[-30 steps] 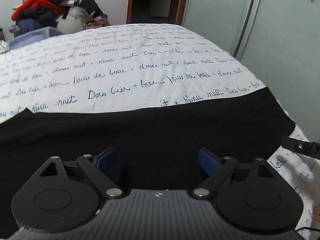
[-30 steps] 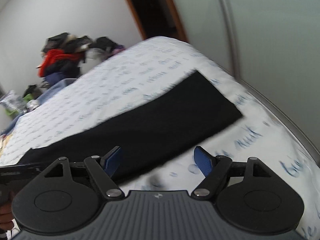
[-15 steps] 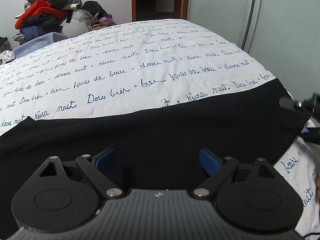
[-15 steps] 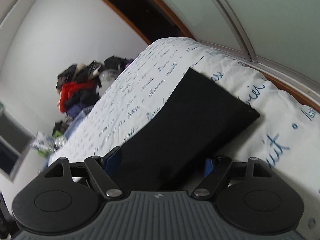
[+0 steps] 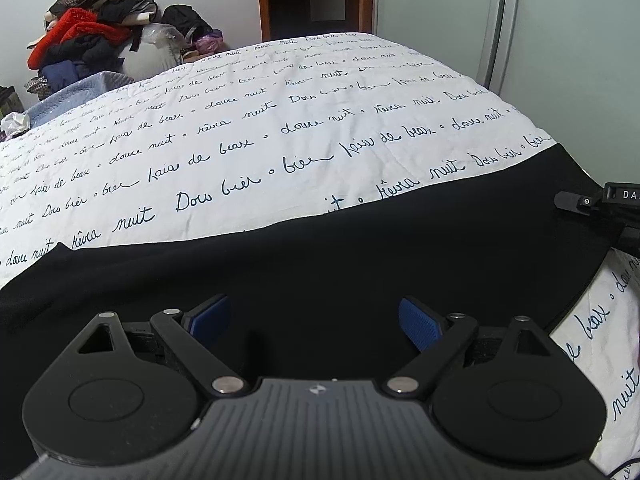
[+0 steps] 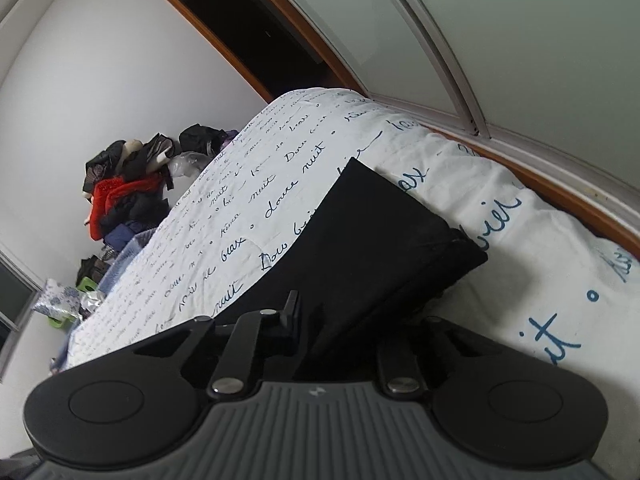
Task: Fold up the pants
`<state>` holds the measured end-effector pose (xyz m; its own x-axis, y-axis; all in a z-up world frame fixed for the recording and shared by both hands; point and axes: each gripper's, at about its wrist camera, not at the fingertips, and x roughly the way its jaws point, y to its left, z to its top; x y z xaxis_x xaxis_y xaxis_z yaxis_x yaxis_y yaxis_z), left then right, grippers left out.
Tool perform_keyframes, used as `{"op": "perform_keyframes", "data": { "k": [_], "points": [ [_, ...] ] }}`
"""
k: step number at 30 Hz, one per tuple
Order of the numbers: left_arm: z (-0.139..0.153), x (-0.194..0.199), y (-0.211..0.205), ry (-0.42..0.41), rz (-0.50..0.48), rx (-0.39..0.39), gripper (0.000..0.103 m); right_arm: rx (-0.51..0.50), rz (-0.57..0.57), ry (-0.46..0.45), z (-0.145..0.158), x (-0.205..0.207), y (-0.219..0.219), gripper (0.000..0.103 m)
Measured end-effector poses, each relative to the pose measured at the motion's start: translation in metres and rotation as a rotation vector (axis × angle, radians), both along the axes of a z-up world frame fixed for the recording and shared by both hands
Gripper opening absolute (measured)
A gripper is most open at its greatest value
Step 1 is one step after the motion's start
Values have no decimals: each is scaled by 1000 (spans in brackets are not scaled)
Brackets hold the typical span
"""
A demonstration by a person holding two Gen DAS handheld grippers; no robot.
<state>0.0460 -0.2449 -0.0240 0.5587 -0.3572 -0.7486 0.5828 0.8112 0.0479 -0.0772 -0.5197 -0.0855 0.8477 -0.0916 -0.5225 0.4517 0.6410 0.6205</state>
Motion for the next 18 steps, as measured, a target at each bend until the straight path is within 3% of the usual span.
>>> {"op": "perform_keyframes", "data": {
  "k": [7,18],
  "points": [
    [2,4,4,23,4,-40,91,-174,38,37,17,7,18,13],
    [10,33,21,272,40,-382,93,-674,195,138,44,28,95,13]
  ]
}}
